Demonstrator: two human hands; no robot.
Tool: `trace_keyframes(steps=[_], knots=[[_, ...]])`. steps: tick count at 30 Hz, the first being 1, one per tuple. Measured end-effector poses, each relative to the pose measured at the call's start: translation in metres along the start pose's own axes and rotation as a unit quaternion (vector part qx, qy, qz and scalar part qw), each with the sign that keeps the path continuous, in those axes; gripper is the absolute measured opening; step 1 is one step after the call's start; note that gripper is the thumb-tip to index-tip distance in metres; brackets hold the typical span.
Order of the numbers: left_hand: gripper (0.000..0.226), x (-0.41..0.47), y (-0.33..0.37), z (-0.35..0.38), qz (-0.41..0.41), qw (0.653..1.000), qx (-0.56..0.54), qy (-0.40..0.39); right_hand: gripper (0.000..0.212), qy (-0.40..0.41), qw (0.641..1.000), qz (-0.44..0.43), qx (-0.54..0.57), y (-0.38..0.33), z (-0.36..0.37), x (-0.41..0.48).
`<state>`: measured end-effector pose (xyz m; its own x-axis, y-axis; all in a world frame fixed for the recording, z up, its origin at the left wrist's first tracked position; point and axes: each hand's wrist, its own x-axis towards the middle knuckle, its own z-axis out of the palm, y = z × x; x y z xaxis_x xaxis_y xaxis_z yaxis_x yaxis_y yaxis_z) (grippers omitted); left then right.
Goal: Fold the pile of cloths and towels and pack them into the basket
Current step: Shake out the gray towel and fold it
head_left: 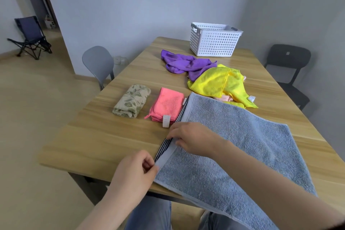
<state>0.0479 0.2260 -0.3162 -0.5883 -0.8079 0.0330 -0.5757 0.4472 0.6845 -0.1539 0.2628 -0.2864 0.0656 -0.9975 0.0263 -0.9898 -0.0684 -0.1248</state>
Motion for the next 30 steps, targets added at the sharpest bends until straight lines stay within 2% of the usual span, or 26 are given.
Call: trace_keyframes(steps=[7, 11, 15, 22, 25, 30], knots=[[0.017, 0.006, -0.009, 0.005, 0.016, 1.000, -0.016, -0.009, 0.021, -0.032, 0.999, 0.002, -0.043, 0.013, -0.011, 0.009], [0.016, 0.008, -0.011, 0.006, 0.028, 0.999, -0.022, -0.005, 0.010, 0.032, 0.997, 0.006, 0.063, 0.022, -0.024, 0.018], [0.011, 0.005, -0.014, 0.008, 0.036, 0.999, -0.025, -0.002, 0.006, 0.034, 0.997, -0.002, 0.067, 0.017, -0.013, 0.031], [0.011, 0.008, -0.016, 0.010, 0.034, 0.999, -0.011, 0.001, 0.016, 0.017, 0.998, 0.002, 0.056, 0.023, 0.007, 0.031], [0.010, 0.010, -0.015, 0.008, 0.028, 0.999, 0.006, -0.014, 0.024, -0.010, 1.000, -0.014, 0.023, 0.021, 0.003, 0.035], [0.012, 0.012, -0.012, 0.003, 0.029, 0.998, 0.025, -0.040, 0.022, -0.053, 0.997, -0.003, -0.053, 0.032, -0.013, 0.039]])
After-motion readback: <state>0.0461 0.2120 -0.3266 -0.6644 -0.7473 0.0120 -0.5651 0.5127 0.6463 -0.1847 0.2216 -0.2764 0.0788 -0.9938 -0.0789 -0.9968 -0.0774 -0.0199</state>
